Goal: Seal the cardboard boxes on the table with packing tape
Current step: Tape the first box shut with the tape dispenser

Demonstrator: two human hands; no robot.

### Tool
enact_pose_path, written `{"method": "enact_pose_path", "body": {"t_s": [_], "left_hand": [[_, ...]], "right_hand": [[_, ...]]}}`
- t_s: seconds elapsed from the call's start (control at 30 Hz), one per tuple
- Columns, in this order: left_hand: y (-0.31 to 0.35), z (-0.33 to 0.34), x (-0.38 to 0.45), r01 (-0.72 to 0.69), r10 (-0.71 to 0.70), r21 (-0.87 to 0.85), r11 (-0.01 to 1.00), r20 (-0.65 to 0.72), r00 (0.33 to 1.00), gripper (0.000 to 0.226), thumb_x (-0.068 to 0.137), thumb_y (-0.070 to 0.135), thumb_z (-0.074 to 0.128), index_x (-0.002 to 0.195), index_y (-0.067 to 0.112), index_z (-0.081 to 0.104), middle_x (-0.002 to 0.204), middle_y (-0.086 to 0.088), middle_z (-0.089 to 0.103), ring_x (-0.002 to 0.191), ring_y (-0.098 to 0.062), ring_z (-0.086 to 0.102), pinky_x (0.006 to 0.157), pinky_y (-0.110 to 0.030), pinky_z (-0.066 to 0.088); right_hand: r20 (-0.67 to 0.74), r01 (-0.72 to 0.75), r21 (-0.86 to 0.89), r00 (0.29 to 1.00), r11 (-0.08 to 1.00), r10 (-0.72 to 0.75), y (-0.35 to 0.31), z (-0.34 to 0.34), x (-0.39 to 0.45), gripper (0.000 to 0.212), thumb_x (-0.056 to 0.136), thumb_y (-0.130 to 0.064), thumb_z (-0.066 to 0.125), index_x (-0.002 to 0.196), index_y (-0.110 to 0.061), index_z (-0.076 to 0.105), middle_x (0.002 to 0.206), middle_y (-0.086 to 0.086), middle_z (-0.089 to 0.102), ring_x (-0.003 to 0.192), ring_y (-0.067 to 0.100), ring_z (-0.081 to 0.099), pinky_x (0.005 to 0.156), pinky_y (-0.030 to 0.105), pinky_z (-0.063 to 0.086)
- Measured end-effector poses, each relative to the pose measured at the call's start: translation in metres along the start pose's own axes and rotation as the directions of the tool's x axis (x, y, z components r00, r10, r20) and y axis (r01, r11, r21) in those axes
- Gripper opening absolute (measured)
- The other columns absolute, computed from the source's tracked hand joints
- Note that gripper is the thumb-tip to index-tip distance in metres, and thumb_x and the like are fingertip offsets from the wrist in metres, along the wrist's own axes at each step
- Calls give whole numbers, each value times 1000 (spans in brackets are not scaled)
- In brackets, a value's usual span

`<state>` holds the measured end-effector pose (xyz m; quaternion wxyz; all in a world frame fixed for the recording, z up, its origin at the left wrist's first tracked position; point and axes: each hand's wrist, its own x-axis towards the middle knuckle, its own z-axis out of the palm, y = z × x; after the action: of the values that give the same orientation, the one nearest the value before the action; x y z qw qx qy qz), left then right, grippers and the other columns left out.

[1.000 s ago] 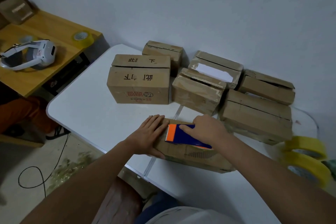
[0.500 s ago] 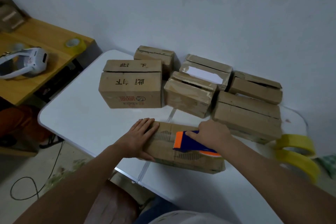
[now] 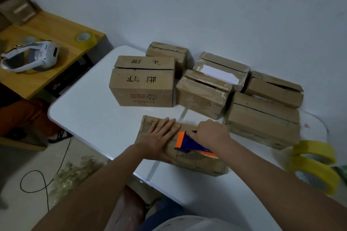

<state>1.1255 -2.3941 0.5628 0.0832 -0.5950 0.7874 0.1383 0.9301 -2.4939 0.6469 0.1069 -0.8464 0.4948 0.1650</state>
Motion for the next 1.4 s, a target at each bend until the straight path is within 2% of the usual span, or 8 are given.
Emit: {"method": "enact_pose_path", "body": {"t_s": [0.23, 0.43, 0.6, 0.73, 0.93, 1.13, 1.27, 1.4], "left_hand": [[-8, 7, 2, -12, 11, -16, 1000, -40, 999, 121, 70, 96, 35, 155, 29, -20, 164, 1, -21, 148, -20, -26, 119, -47, -16], [-9, 8, 5, 14, -12, 39, 999, -38, 999, 122, 69, 99, 30, 154, 29, -21, 162, 0, -25, 147, -19, -29, 118, -46, -18], [-8, 6, 3, 15, -15, 64, 998, -8, 1000, 121, 69, 99, 27, 153, 28, -23, 161, 0, -29, 147, -20, -30, 119, -48, -16], [-8, 3, 0, 13, -13, 48, 999, -15, 1000, 120, 69, 99, 30, 154, 30, -22, 162, 2, -25, 148, -19, -27, 120, -48, -13], [-34, -3, -18, 16, -17, 43, 999, 26, 999, 120, 69, 98, 34, 155, 30, -17, 163, 1, -23, 149, -20, -24, 122, -52, -7], [7, -6, 5, -85, 81, 72, 994, 57, 995, 117, 73, 94, 27, 152, 26, -27, 161, -5, -29, 146, -27, -31, 117, -49, -20], [37, 6, 16, -46, 46, 34, 998, -11, 999, 111, 77, 90, 32, 154, 29, -20, 163, -6, -22, 148, -31, -25, 120, -56, -9], [8, 3, 0, -72, 71, 72, 995, 11, 997, 113, 77, 91, 31, 154, 27, -21, 162, -5, -25, 148, -31, -27, 120, -55, -10]], "right_hand": [[3, 61, 105, 998, 993, -61, 25, -4, -14, 58, 87, -75, 35, 64, -23, 44, 66, -4, 49, 59, 12, 48, 49, 27, 35], [76, -16, 105, 997, 994, 8, 104, -6, -35, 67, 84, -80, 33, 80, -19, 60, 77, -1, 63, 69, 14, 59, 66, 32, 53], [72, 5, 102, 997, 995, -12, 121, 18, -32, 64, 86, -79, 33, 69, -21, 55, 67, -3, 58, 62, 10, 56, 53, 25, 40], [33, 14, 159, 999, 987, -20, 134, 31, -32, 70, 85, -80, 31, 75, -20, 66, 72, -2, 62, 63, 10, 57, 50, 24, 37], [-27, 85, 188, 996, 979, -81, 112, 43, -21, 69, 86, -78, 29, 72, -21, 64, 66, -3, 58, 59, 9, 53, 51, 26, 37], [24, 98, 290, 994, 952, -109, 115, 47, -15, 65, 86, -77, 32, 69, -21, 62, 63, -3, 59, 58, 9, 56, 53, 25, 37], [46, 99, 306, 992, 947, -119, 114, 49, -15, 67, 86, -77, 31, 75, -20, 64, 69, -2, 62, 61, 10, 58, 57, 26, 44], [67, 77, 347, 992, 935, -107, 86, 55, -19, 64, 89, -74, 33, 73, -19, 61, 69, -1, 59, 62, 12, 58, 56, 27, 43]]}}
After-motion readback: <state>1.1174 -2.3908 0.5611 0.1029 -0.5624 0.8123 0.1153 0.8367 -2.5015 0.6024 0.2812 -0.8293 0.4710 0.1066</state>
